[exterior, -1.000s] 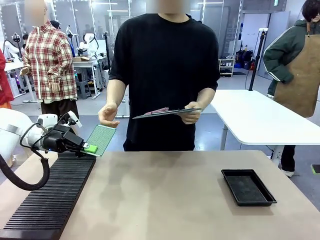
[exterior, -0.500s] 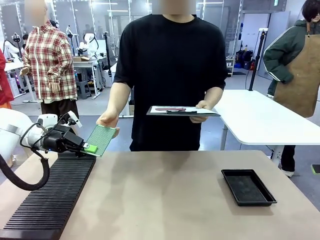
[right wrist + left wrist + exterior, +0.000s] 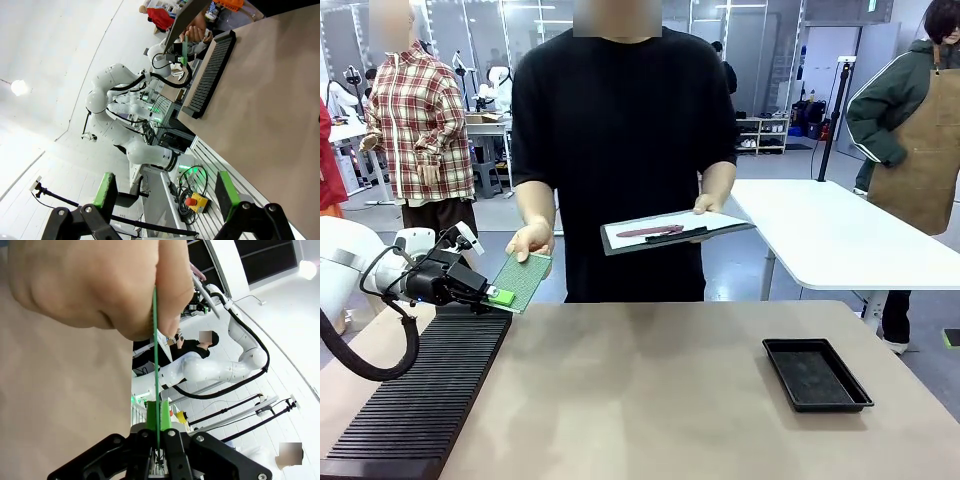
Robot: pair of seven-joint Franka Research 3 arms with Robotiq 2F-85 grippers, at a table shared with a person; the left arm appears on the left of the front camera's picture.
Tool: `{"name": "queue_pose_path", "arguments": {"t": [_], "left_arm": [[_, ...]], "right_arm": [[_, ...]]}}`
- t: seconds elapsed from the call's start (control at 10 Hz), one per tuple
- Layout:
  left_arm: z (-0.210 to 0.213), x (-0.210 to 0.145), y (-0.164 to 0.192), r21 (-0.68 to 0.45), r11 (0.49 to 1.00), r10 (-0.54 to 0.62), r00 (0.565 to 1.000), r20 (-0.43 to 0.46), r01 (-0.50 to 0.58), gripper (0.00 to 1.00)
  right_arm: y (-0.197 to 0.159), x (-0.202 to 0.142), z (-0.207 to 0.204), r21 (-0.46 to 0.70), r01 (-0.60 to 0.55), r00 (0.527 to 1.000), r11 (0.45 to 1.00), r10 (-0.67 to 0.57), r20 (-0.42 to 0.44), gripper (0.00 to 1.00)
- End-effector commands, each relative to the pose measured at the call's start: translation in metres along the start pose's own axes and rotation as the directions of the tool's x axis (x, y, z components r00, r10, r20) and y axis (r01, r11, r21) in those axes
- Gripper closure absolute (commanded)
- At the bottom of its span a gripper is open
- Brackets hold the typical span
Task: Inspect the PCB.
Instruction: Release the Blank PCB you were holding.
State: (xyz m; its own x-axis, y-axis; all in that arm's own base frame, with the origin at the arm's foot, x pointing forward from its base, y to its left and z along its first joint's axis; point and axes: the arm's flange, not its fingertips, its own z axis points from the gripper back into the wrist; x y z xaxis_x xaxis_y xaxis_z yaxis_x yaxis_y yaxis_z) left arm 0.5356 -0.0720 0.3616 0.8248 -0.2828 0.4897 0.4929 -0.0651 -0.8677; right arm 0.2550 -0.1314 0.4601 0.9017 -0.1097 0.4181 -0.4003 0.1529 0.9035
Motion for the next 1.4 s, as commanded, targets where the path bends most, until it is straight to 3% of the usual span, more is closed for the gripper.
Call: {"name": "queue_pose_path", "arguments": {"t": [0.0,0.6,0.7,0.8,0.9,1.0,1.1,1.2,1.3], "left_arm": [[0.0001,0.0003,-0.003,0.004,1.0,0.008,1.0,-0.007,-0.008,0.97],[0.0002,0.0,0.0,0.0,1.0,0.0,1.0,0.0,0.0,0.97],[0.0006,-0.0017,-0.002,-0.014,1.0,-0.011,1.0,-0.018,0.011,0.64],[0.0012,-0.001,-0.0028,-0.01,1.0,-0.014,1.0,-0.014,0.014,0.68],[0.0011,-0.001,-0.0034,-0.009,1.0,-0.015,1.0,-0.008,0.015,0.36],[0.0008,-0.0025,-0.0038,-0.012,1.0,-0.015,1.0,-0.01,0.014,0.39],[0.0011,-0.0043,-0.0038,-0.013,1.0,-0.014,1.0,-0.008,0.014,0.07],[0.0019,-0.0059,-0.0037,-0.015,1.0,-0.014,1.0,-0.006,0.014,0.44],[0.0017,-0.0069,-0.0035,-0.018,1.0,-0.013,1.0,-0.01,0.013,0.0]], "right_arm": [[0.0014,0.0005,0.0015,0.011,-0.02,1.0,1.0,0.02,0.004,0.0],[0.0014,0.0005,0.0015,0.011,-0.02,1.0,1.0,0.02,0.004,0.0],[0.0014,0.0005,0.0015,0.011,-0.02,1.0,1.0,0.02,0.004,0.0],[0.0014,0.0005,0.0015,0.011,-0.02,1.0,1.0,0.02,0.004,0.0],[0.0014,0.0005,0.0015,0.011,-0.02,1.0,1.0,0.02,0.004,0.0],[0.0014,0.0005,0.0015,0.011,-0.02,1.0,1.0,0.02,0.004,0.0],[0.0014,0.0005,0.0015,0.011,-0.02,1.0,1.0,0.02,0.004,0.0],[0.0014,0.0005,0.0015,0.011,-0.02,1.0,1.0,0.02,0.004,0.0],[0.0014,0.0005,0.0015,0.011,-0.02,1.0,1.0,0.02,0.004,0.0]]}}
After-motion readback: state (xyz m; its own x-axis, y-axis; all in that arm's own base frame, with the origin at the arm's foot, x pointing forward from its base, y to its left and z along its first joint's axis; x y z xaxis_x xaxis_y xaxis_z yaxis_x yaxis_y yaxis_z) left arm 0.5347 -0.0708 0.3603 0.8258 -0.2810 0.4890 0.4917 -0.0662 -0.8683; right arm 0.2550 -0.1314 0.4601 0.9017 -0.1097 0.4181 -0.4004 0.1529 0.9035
